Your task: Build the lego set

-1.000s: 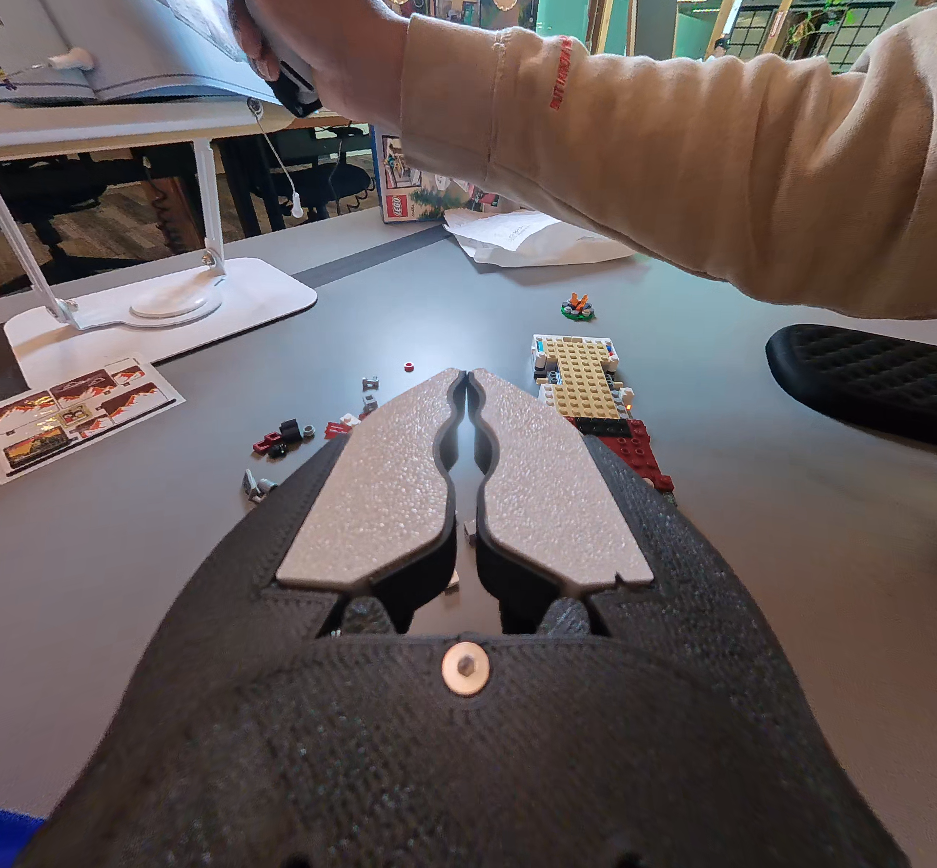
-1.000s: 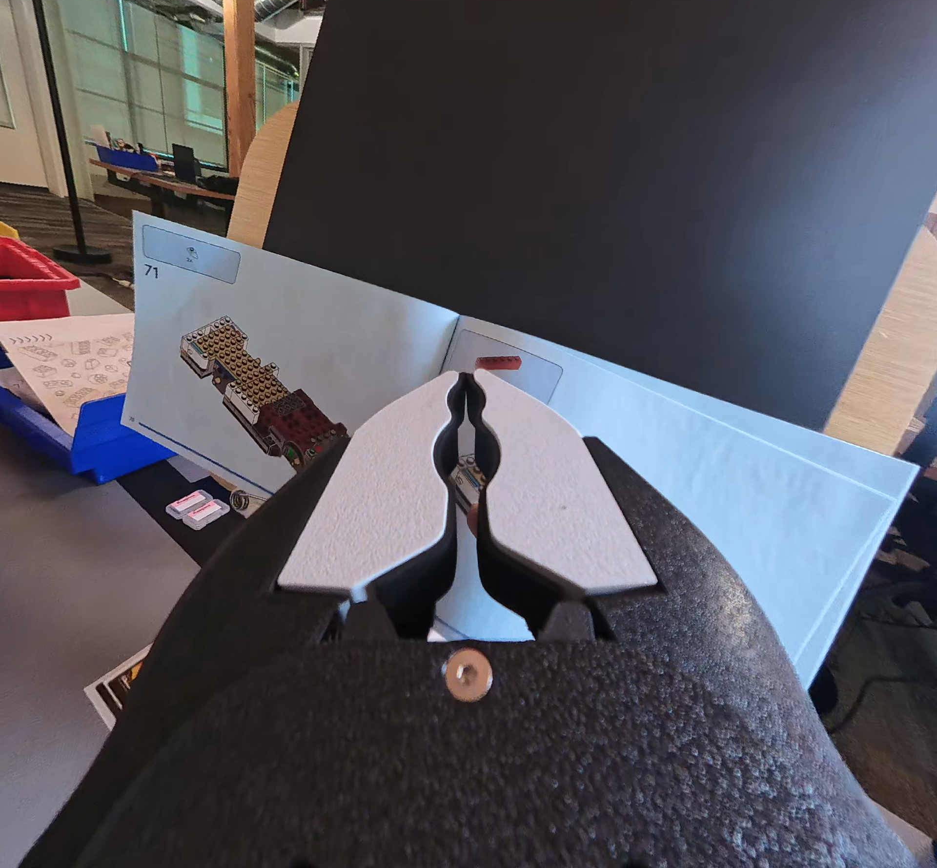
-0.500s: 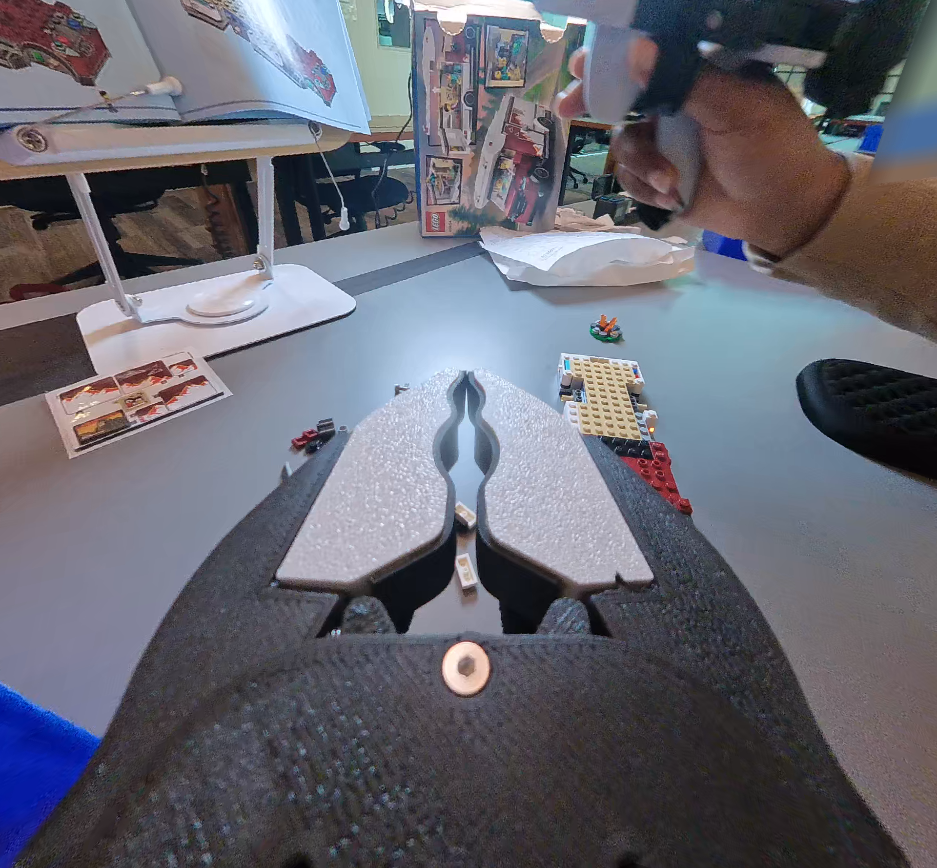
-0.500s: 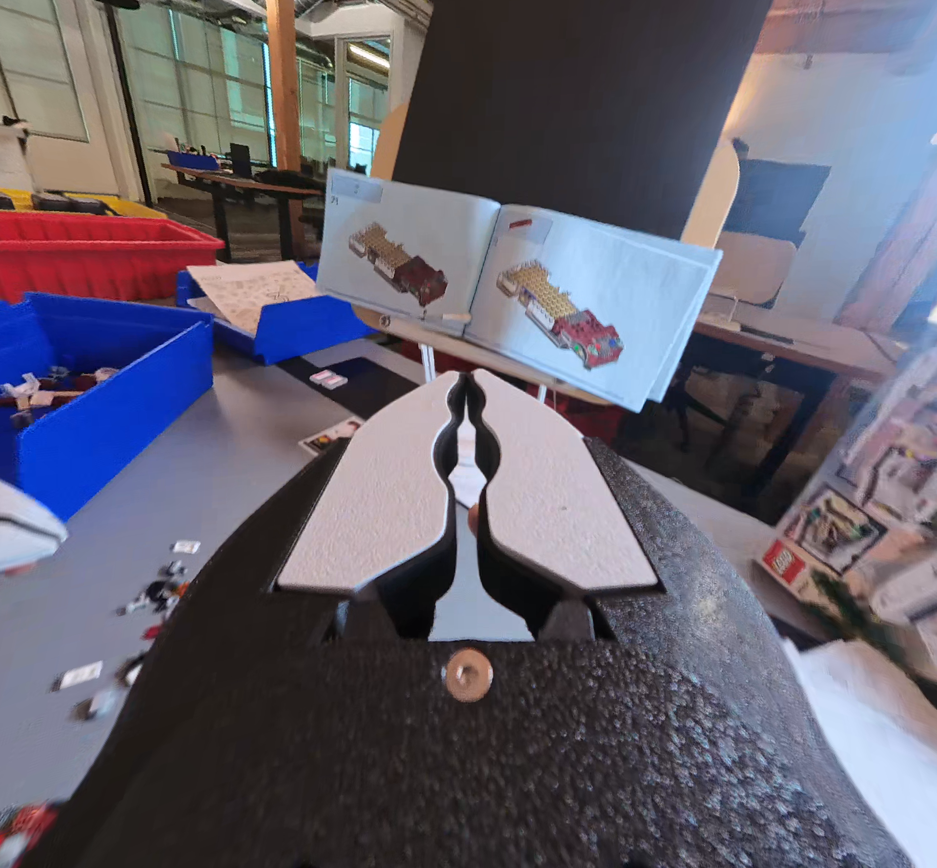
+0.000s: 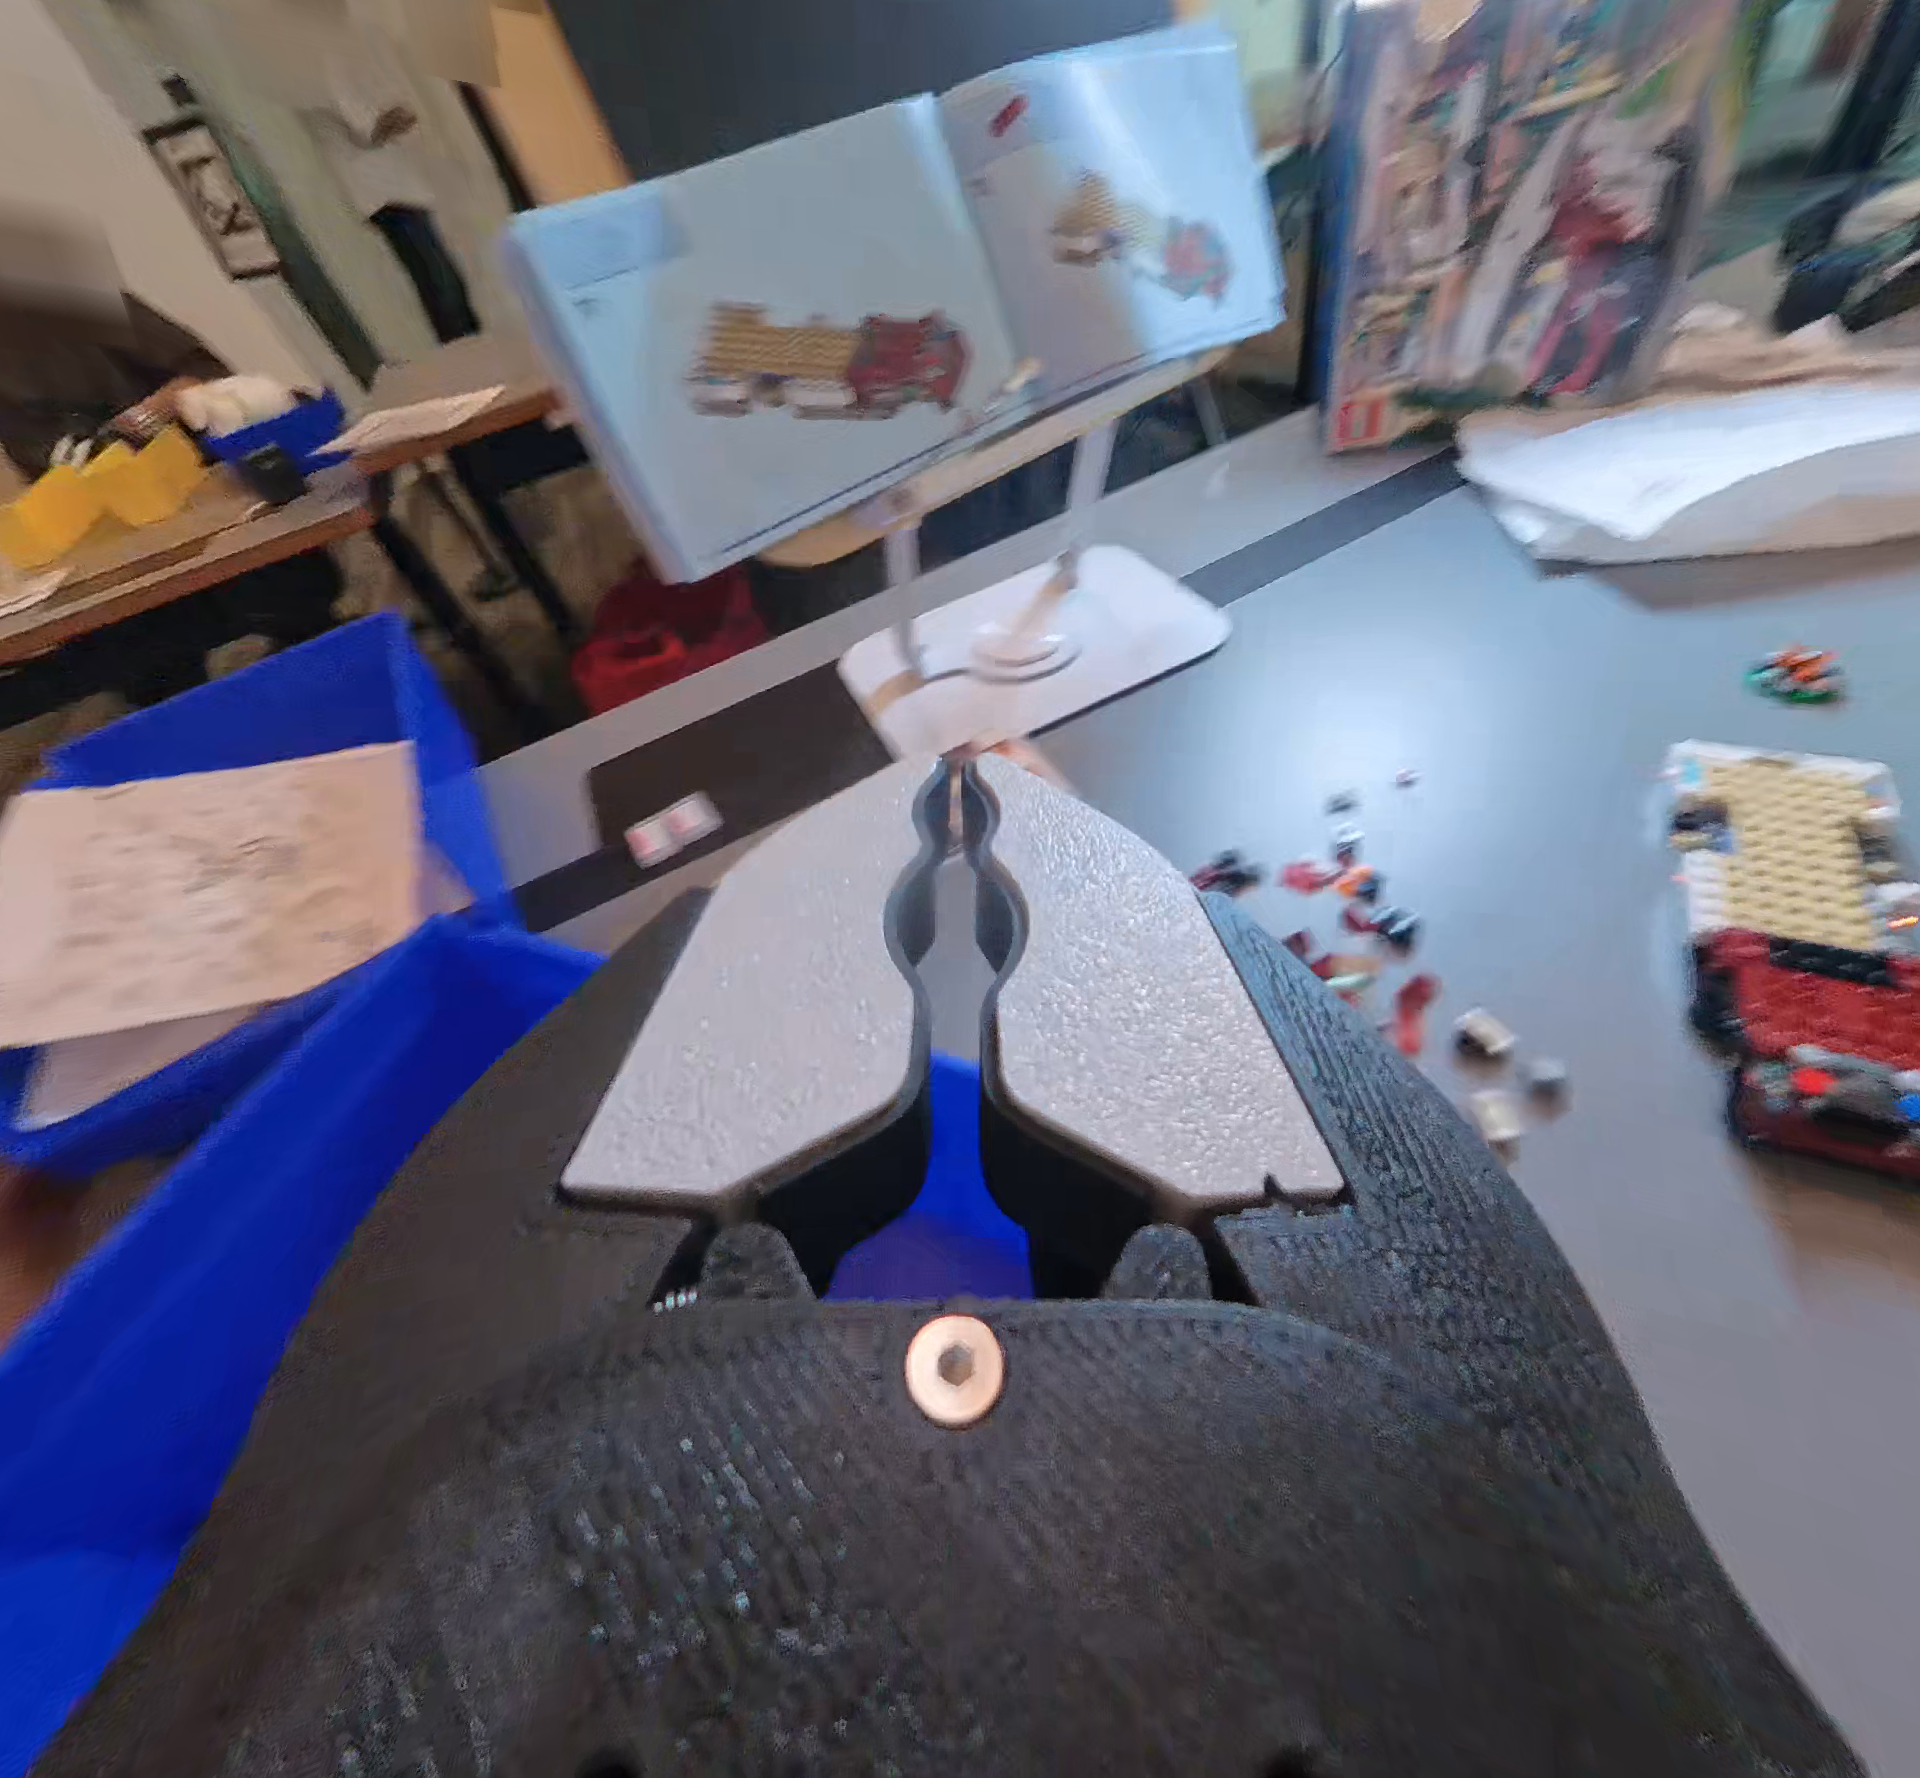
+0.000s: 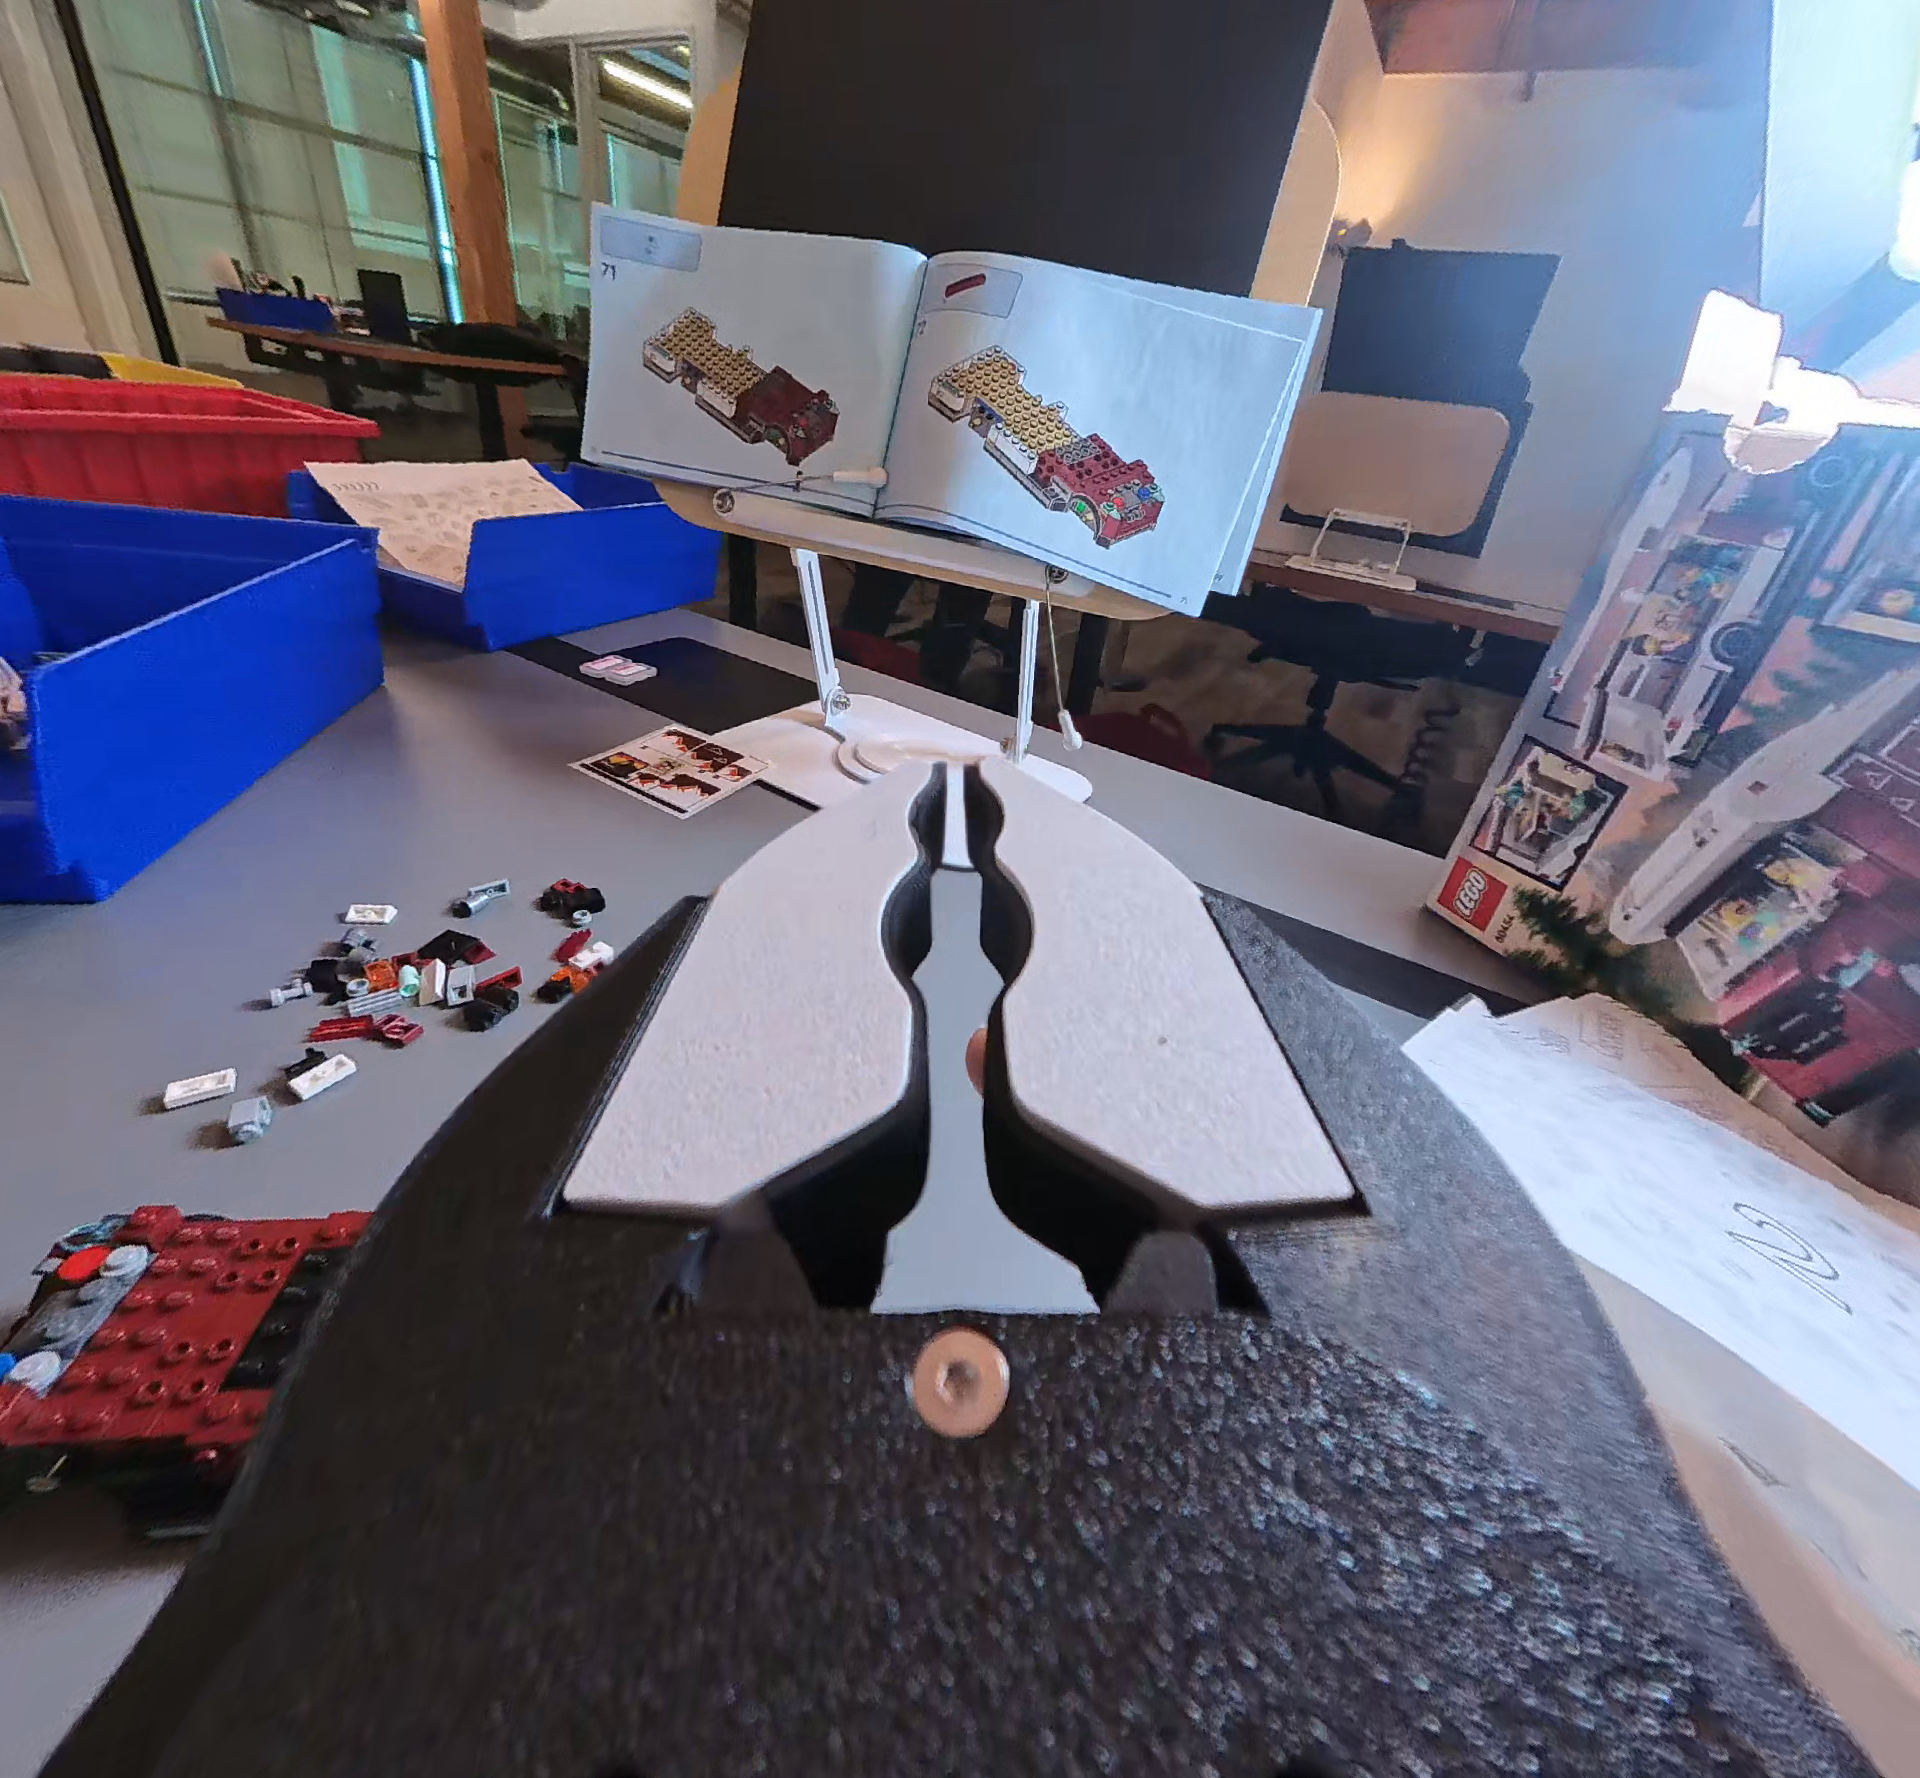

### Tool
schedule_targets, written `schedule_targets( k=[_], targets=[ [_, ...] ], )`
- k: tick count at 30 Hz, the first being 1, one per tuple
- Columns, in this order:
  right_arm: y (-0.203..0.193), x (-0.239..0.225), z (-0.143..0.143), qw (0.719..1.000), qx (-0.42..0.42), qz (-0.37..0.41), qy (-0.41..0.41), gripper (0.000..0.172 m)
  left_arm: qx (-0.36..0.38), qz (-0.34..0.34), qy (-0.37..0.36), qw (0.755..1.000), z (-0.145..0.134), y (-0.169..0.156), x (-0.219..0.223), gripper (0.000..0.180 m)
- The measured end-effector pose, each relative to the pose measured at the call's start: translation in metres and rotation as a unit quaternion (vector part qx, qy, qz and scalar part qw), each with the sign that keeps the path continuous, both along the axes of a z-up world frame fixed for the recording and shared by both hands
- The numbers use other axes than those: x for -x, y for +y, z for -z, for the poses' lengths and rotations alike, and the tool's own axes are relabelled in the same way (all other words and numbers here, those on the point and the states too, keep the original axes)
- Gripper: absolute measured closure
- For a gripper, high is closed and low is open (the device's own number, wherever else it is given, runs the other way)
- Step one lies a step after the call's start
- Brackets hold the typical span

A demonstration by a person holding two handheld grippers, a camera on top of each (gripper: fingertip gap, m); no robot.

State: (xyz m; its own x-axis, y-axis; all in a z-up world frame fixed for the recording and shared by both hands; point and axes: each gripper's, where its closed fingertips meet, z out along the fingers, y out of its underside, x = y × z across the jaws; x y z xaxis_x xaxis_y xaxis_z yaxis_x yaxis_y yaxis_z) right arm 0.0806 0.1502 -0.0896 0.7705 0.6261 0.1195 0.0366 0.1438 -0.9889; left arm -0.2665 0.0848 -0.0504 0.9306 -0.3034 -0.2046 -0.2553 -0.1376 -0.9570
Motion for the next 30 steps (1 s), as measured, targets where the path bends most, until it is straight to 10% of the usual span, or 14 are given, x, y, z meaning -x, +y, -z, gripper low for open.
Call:
schedule_targets(
  k=[7,14,22,30],
  targets=[
    [-0.001,-0.002,0.005,1.000,-0.012,-0.011,-0.010,0.167,0.278,-0.014,0.169,0.946,0.069,0.023,0.168,0.177],
    [0.005,-0.007,0.010,1.000,-0.013,0.010,-0.018,0.165,0.498,0.080,0.333,0.797,0.170,0.004,0.236,0.170],
    [0.010,-0.005,0.022,0.999,-0.001,0.019,-0.033,0.165,0.561,0.117,0.400,0.715,0.205,0.011,0.252,0.162],
    [0.013,-0.005,0.028,0.999,0.006,0.019,-0.043,0.165,0.579,0.140,0.389,0.703,0.209,0.017,0.247,0.162]
  ],
)
